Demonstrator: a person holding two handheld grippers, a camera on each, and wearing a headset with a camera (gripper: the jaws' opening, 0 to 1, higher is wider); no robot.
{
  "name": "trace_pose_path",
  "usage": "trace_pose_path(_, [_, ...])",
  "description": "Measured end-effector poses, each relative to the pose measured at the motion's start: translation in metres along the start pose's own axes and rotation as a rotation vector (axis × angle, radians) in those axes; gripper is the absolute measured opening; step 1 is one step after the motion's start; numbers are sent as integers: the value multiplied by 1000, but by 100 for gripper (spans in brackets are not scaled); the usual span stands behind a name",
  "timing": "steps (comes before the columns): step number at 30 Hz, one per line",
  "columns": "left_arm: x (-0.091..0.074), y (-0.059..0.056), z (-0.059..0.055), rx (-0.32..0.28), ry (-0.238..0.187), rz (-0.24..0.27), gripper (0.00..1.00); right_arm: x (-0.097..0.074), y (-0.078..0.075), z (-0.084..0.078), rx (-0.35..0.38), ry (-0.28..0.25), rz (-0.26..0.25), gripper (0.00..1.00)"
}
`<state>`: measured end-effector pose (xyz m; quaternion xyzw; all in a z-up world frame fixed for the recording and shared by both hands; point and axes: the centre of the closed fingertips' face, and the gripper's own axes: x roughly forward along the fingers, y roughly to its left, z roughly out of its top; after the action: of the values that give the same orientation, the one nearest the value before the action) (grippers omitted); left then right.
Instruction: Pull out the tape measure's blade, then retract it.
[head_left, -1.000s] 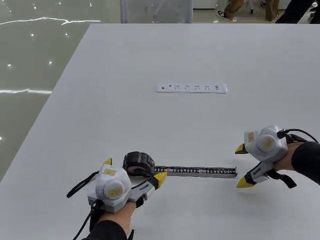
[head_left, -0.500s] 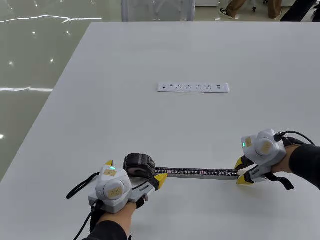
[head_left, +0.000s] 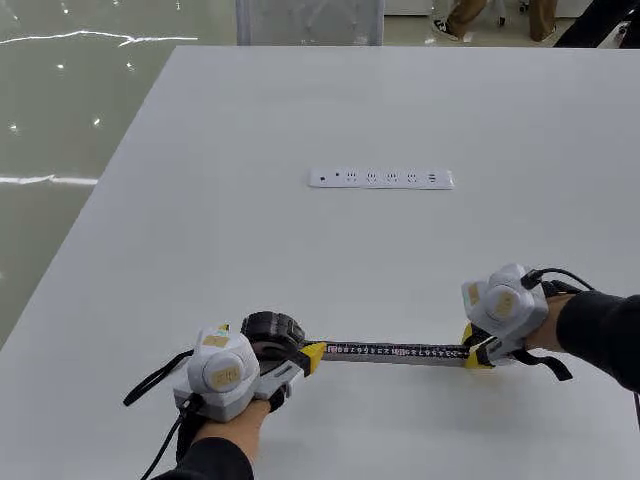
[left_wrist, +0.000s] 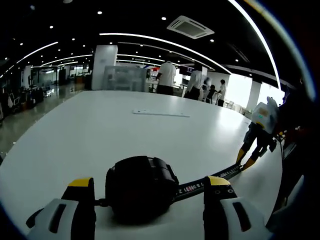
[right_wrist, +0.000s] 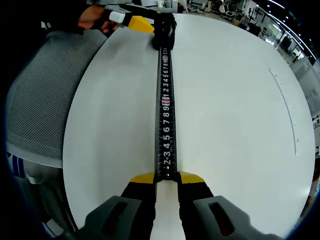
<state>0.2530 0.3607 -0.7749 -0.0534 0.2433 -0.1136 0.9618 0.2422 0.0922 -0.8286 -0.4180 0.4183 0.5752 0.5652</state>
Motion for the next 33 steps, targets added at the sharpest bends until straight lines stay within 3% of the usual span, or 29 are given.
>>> trace_pose_path(3, [7, 0, -1, -9, 11, 7, 82, -1, 0, -1, 38, -2, -16, 12])
trace_pose_path(6, [11, 5, -2, -61, 23, 31, 73, 0, 0, -1, 90, 12, -34, 12])
trace_pose_path(10, [15, 8, -4, -33, 44, 38, 70, 0, -1, -1, 112, 21, -36, 12])
trace_pose_path(14, [15, 14, -5, -26, 67, 84, 64, 0, -2, -1, 115, 20, -29, 12])
trace_pose_path(17, [16, 11, -7, -1, 76, 84, 63, 0, -2, -1, 110, 22, -26, 12])
trace_pose_path(18, [16, 11, -8, 34, 97, 88, 63, 0, -2, -1, 106, 27, -25, 12])
trace_pose_path(21, [16, 11, -11, 50, 131, 106, 63, -1, -2, -1, 107, 32, -28, 12])
trace_pose_path(25, [17, 12, -11, 88, 139, 112, 62, -1, -2, -1, 109, 24, -32, 12])
trace_pose_path(33, [16, 13, -11, 67, 137, 103, 61, -1, -2, 0, 113, 5, -34, 12])
